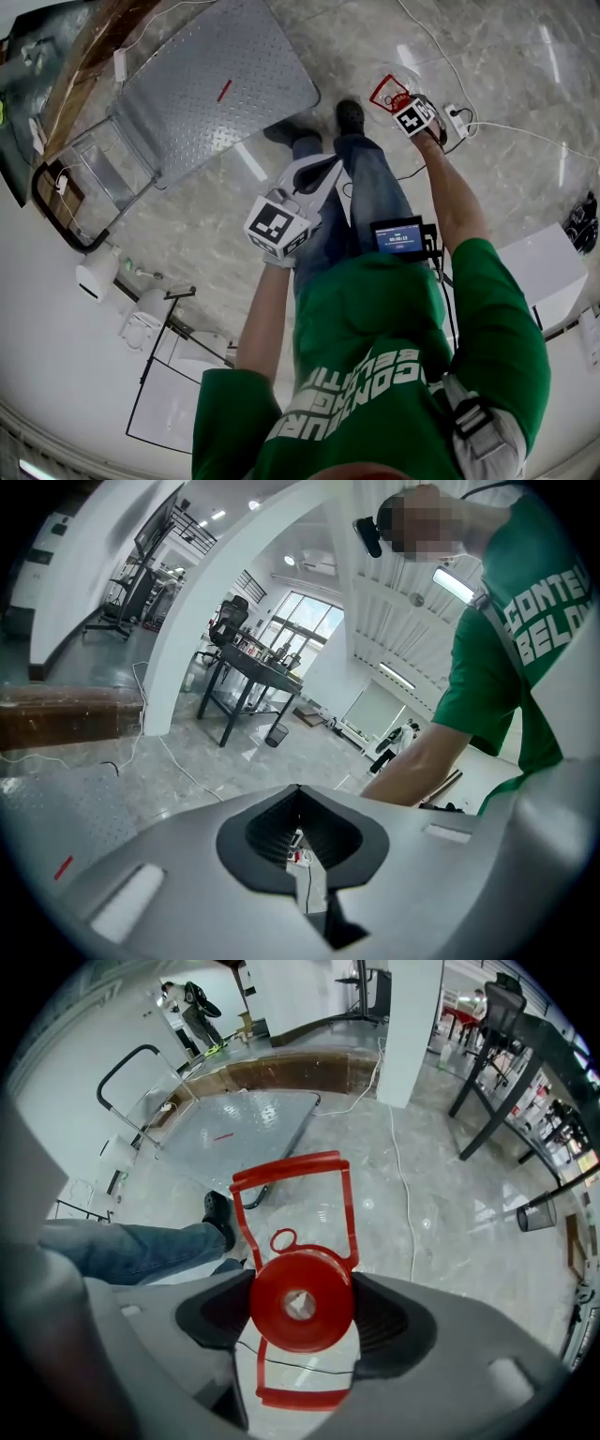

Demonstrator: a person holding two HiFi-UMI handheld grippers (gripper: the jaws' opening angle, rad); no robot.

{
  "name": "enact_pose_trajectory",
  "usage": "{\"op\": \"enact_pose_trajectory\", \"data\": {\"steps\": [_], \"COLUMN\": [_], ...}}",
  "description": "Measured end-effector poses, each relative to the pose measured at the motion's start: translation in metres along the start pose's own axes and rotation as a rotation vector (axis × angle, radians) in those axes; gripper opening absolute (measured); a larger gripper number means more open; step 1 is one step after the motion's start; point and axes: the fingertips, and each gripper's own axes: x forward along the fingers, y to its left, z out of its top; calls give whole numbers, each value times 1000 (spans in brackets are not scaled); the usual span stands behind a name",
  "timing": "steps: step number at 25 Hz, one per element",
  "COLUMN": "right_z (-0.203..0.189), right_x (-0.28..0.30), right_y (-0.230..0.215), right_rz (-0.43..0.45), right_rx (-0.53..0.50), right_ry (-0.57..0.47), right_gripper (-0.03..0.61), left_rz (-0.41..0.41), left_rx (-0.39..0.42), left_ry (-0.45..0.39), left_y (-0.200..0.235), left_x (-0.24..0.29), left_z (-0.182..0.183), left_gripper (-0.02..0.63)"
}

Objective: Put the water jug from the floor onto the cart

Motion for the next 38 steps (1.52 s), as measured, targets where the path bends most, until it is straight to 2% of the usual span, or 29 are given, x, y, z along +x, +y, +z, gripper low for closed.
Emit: {"op": "enact_pose_trajectory", "data": {"steps": [9, 16, 21, 25, 30, 38], "right_z": [-3, -7, -9, 10, 16, 68], "right_x": [6, 4, -21, -51, -106, -198], "right_y": [-2, -2, -9, -5, -4, 2], "right_rz": [1, -6, -27, 6, -18, -33], "right_rx": [35, -6, 8, -12, -7, -54], "right_ry": [25, 45, 63, -19, -47, -236], "right_gripper": [302, 302, 301, 301, 302, 301], "left_rz": [-17, -22, -33, -35, -31, 14], "left_rx": [-4, -8, 16, 34, 57, 77], "left_ry": [6, 5, 2, -8, -60, -156], "left_y": [-11, -7, -8, -13, -25, -34], "left_x": [6, 6, 6, 7, -3, -28], "left_z": [-1, -3, 1, 9, 31, 67], "left_gripper": [9, 9, 9, 9, 9, 9]}}
